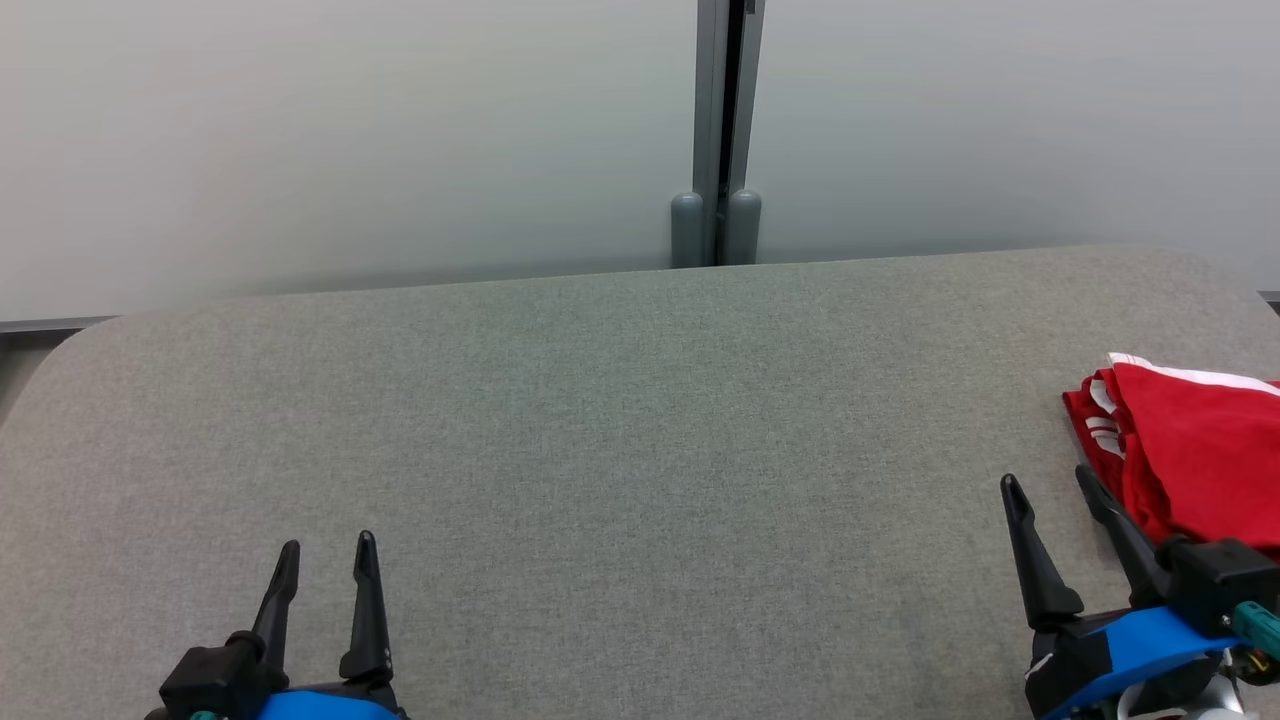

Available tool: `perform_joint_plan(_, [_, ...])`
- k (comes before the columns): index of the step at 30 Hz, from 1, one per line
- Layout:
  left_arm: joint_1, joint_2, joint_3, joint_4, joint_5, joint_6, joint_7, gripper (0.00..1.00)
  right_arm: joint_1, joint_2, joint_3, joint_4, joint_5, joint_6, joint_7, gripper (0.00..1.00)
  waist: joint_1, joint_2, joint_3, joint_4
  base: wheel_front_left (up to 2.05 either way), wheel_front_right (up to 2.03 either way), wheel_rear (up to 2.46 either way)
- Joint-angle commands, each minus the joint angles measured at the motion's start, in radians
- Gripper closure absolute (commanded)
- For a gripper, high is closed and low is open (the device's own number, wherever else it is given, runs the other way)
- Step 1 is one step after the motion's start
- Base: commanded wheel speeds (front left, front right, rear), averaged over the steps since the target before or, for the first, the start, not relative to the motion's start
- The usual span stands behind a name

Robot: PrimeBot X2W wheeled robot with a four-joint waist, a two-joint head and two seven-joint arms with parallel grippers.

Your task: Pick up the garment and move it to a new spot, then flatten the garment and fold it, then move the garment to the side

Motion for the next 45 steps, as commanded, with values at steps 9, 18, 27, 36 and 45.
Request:
perform_joint_plan(9, [0.009,-0.011,0.004,0.044,-0.022,0.000,0.013,1.00,0.008,0.007,0.006,0.058,0.031,0.000,0.006,1.00,0.0000,0.0000,0.001,0.000,0.00,0.00,0.00])
perform_joint_plan(18, [-0.012,-0.012,0.021,0.035,-0.187,-0.002,0.058,1.00,-0.006,0.019,-0.009,0.068,0.201,0.000,0.030,1.00,0.0000,0.0000,0.002,0.002,0.00,0.00,0.00])
perform_joint_plan(27, [-0.030,-0.012,0.034,0.026,-0.335,-0.003,0.098,1.00,-0.019,0.030,-0.020,0.077,0.354,0.000,0.050,1.00,0.0000,0.0000,0.002,0.004,0.00,0.00,0.00])
perform_joint_plan(36, [-0.047,-0.013,0.047,0.019,-0.469,-0.004,0.134,1.00,-0.030,0.039,-0.031,0.085,0.492,0.000,0.068,1.00,0.0000,0.0000,0.002,0.006,0.00,0.00,0.00])
perform_joint_plan(45, [-0.063,-0.013,0.059,0.013,-0.590,-0.006,0.167,1.00,-0.041,0.048,-0.041,0.093,0.617,0.000,0.086,1.00,0.0000,0.0000,0.002,0.008,0.00,0.00,0.00])
